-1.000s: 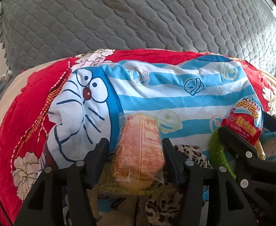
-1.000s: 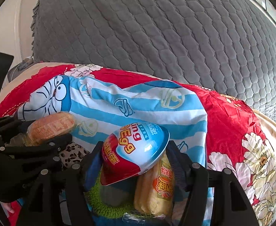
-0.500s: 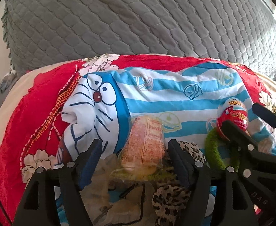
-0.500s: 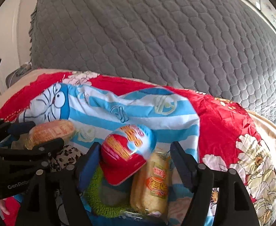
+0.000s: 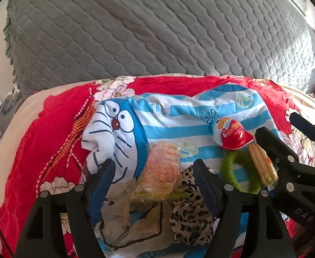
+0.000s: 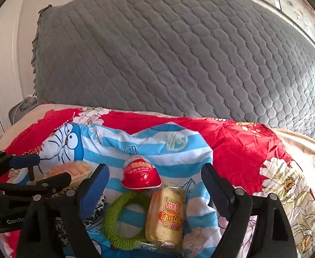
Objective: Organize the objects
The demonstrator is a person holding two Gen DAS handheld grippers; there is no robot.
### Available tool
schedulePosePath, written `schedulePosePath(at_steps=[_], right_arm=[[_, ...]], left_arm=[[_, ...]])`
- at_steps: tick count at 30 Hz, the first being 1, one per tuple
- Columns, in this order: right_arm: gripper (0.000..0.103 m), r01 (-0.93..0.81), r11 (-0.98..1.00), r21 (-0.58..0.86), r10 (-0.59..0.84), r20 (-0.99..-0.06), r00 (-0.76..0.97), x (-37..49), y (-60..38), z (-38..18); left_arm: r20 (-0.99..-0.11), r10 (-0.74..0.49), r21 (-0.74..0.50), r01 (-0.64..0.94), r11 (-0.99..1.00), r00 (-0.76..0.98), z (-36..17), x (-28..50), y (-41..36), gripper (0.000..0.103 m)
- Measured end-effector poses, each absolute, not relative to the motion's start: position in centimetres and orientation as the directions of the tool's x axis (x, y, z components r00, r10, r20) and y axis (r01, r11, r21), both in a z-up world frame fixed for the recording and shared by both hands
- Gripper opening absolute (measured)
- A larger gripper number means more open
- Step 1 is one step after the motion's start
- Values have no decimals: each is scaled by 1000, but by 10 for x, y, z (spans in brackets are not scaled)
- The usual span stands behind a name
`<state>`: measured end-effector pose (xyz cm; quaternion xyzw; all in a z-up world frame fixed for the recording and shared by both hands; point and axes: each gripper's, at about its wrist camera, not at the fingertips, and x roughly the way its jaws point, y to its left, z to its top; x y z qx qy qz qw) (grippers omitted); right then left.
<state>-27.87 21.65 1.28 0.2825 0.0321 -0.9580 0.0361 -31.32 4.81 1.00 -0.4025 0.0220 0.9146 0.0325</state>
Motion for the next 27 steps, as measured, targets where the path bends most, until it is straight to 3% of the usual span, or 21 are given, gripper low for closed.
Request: schedulePosePath(at_steps=[15,27], right_arm=[[95,63,-998,-22,-45,-473,-880,-230,221,45],[96,57,-998,-39,-28,-527,-849,-198,230,82]], left_arm=[[-720,43,6,-67,-998,-693,46,-275,40,77],[-688,67,-33,-61,-998,-723,80,-223,41,77]])
